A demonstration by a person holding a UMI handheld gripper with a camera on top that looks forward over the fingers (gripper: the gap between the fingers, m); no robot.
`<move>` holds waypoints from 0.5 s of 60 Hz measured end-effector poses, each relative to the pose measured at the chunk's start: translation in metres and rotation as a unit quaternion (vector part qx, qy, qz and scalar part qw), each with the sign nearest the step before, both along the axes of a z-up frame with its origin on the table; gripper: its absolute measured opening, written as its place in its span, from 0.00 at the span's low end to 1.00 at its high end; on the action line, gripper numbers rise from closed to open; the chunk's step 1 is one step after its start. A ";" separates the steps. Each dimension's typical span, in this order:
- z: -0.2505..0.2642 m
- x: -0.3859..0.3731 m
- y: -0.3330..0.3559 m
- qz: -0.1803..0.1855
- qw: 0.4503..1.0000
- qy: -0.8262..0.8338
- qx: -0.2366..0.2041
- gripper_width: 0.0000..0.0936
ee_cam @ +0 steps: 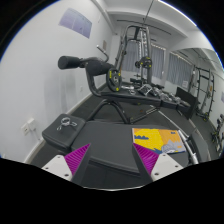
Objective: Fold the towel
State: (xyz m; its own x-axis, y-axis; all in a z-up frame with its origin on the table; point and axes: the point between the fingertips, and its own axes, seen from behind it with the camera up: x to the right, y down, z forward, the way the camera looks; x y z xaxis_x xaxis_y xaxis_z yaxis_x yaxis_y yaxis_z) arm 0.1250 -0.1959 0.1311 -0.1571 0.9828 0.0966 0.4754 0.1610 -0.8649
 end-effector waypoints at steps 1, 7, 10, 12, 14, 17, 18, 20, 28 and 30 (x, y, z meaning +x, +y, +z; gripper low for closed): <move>0.000 -0.008 0.008 -0.005 1.000 0.001 0.000 0.91; -0.002 -0.047 0.044 -0.031 1.000 0.005 -0.002 0.91; -0.005 -0.061 0.058 -0.042 0.999 0.005 -0.005 0.91; -0.008 -0.071 0.066 -0.050 0.999 0.006 -0.007 0.91; -0.013 -0.081 0.072 -0.055 0.998 0.006 -0.007 0.91; -0.021 -0.094 0.081 -0.062 0.998 0.004 -0.007 0.91; -0.025 -0.099 0.084 -0.064 0.998 0.002 -0.007 0.91; -0.034 -0.107 0.090 -0.069 0.998 -0.003 -0.006 0.91; -0.072 -0.150 0.104 -0.081 0.996 -0.018 -0.012 0.91; -0.081 -0.153 0.108 -0.081 0.996 -0.023 -0.010 0.91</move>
State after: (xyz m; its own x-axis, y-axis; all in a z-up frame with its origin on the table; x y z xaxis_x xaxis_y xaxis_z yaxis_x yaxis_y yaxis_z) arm -0.0277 -0.0880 0.0499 0.0004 0.9974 0.0725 0.5329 0.0611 -0.8440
